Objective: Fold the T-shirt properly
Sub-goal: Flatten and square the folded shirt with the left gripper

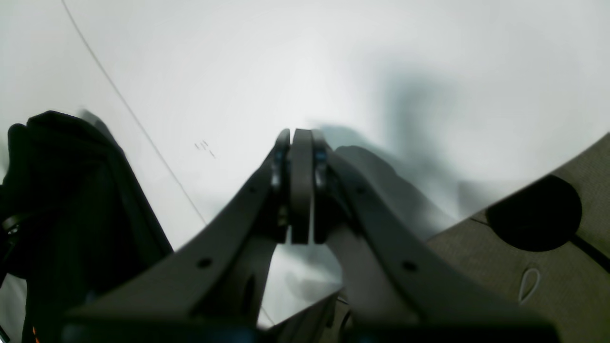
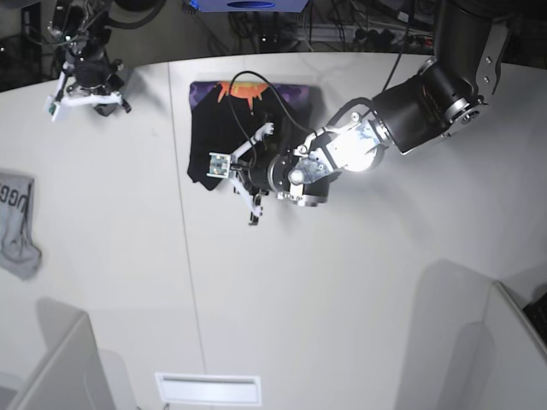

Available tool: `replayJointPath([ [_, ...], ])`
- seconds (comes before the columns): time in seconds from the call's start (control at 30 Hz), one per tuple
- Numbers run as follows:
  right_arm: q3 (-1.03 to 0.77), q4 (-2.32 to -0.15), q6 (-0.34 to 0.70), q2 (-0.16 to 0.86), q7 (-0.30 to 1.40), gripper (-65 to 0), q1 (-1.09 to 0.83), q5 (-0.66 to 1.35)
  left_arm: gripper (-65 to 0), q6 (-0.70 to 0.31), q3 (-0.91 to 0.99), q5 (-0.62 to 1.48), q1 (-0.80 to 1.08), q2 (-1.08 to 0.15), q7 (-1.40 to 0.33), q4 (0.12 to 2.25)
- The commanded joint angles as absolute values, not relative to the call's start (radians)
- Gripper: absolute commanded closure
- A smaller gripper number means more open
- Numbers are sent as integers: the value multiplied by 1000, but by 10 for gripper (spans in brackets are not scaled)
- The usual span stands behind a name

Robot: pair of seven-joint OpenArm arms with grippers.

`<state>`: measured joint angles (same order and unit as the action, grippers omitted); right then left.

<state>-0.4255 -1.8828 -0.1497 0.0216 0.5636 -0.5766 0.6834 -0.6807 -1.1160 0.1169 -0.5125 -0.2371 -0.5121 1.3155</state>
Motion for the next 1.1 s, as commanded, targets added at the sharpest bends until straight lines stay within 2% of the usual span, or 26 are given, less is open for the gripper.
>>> replayJointPath([
  [0.0, -430, -1896, -147, 30, 545, 0, -579, 690, 0, -698, -1121, 91, -512, -248, -572, 1311],
  [0.3, -427, -1896, -147, 28, 545, 0, -572, 697, 0, -698, -1116, 90, -549, -245, -679, 1349],
  [0.33, -426, -1896, -147, 28, 547, 0, -565, 697, -20, -698, -1116, 91, -556, -245, -679, 1354],
  [0.4, -426, -1896, -147, 28, 547, 0, -561, 697, -135, -698, -1115, 91, -565, -243, -679, 1359],
  [0.53, -426, -1896, -147, 28, 549, 0, -559, 697, -316, -698, -1112, 91, -604, -242, -679, 1392],
  [0.63, -426, -1896, -147, 28, 549, 0, -559, 697, -383, -698, -1053, 93, -618, -239, -679, 1435],
  [0.83, -381, -1896, -147, 38, 547, 0, -558, 690, -390, -698, -877, 93, -590, -171, -680, 1503],
  [0.97, -371, -1896, -139, 41, 547, 0, -559, 688, -388, -698, -708, 93, -495, -176, -682, 1661],
  [1.07, -369, -1902, -42, 84, 550, 0, -567, 690, -385, -698, -579, 84, -401, -189, -720, 1811],
])
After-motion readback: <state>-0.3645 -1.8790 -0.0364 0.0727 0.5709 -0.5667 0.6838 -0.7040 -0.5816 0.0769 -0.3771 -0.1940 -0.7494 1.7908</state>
